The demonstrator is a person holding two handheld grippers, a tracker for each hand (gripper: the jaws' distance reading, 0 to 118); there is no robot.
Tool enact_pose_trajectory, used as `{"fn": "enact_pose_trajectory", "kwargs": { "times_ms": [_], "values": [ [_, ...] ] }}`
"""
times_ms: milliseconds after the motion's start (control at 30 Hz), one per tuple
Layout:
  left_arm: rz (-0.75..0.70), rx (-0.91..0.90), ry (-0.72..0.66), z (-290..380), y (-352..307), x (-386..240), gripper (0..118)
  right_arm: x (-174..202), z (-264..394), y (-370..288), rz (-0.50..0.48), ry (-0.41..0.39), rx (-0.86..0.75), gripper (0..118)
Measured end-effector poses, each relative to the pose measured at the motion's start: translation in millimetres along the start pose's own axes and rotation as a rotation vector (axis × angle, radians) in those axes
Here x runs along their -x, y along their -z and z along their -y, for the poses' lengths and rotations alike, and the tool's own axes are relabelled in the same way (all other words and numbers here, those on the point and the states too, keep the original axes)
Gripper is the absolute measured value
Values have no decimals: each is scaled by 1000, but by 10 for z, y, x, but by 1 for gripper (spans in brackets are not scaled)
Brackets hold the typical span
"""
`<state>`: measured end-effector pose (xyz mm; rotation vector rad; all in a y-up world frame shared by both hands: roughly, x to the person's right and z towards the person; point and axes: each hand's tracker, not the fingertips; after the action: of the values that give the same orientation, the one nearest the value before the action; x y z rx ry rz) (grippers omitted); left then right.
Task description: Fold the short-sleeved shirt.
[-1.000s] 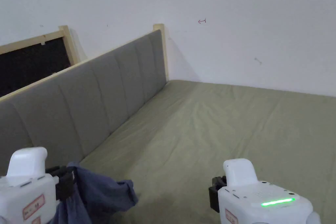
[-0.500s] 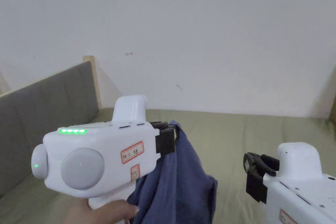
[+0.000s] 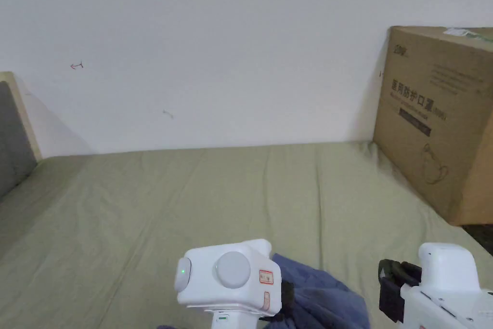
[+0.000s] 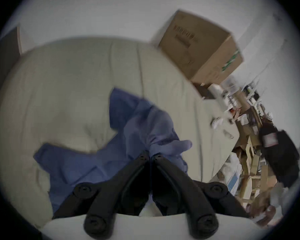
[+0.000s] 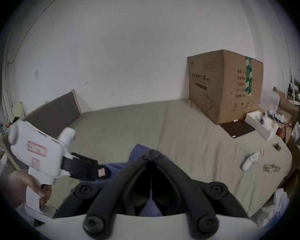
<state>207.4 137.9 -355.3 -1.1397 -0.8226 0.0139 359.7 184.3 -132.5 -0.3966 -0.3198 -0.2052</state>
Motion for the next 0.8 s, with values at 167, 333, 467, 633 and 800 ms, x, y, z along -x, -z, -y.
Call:
{"fn": "enact_pose_trajectory", "kwargs": {
  "times_ms": [167,333,467,633,800],
  "values": [
    [4,178,-156,254,429,397,118,70,140,134,15,-38,69,0],
    [106,117,-283,218,167,679,112,149,156,178,-9,-37,83,0],
    [101,-142,-238,53,-529,710,112,215,64,150,-22,-10,61,0],
    [-11,-445,-88,238,-1524,628,89,329,-81,0,-59,-2,-33,0],
    [-180,-617,23,732,-2112,646,2,427,-115,-82,-84,2,-97,0]
  ]
}}
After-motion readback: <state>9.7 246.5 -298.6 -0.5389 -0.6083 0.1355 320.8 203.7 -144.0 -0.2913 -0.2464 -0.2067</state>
